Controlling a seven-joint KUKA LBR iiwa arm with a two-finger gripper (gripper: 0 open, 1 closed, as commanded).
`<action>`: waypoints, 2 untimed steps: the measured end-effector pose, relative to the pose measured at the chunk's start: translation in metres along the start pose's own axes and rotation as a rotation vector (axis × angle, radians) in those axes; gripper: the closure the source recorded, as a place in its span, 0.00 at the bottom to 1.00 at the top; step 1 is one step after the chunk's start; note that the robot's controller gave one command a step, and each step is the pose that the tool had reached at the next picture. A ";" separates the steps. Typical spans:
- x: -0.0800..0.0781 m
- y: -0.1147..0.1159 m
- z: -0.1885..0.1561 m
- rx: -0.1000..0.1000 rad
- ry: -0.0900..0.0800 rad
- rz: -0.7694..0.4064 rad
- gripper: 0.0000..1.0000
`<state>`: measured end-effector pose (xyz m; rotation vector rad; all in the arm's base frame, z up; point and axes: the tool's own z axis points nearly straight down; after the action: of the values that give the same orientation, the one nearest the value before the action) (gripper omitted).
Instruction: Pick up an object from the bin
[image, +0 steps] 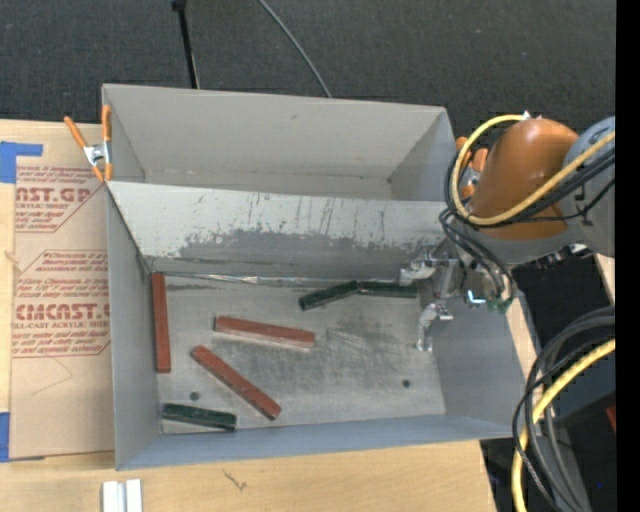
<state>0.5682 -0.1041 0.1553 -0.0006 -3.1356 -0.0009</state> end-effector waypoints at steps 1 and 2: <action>-0.002 0.000 -0.005 0.001 -0.007 -0.001 0.00; -0.011 0.014 0.004 0.001 -0.010 0.067 0.00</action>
Offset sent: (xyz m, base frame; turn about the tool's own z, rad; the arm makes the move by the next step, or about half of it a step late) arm 0.0219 0.0364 -0.0171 0.1445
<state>0.5788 -0.0905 0.1514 -0.1057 -3.1437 0.0010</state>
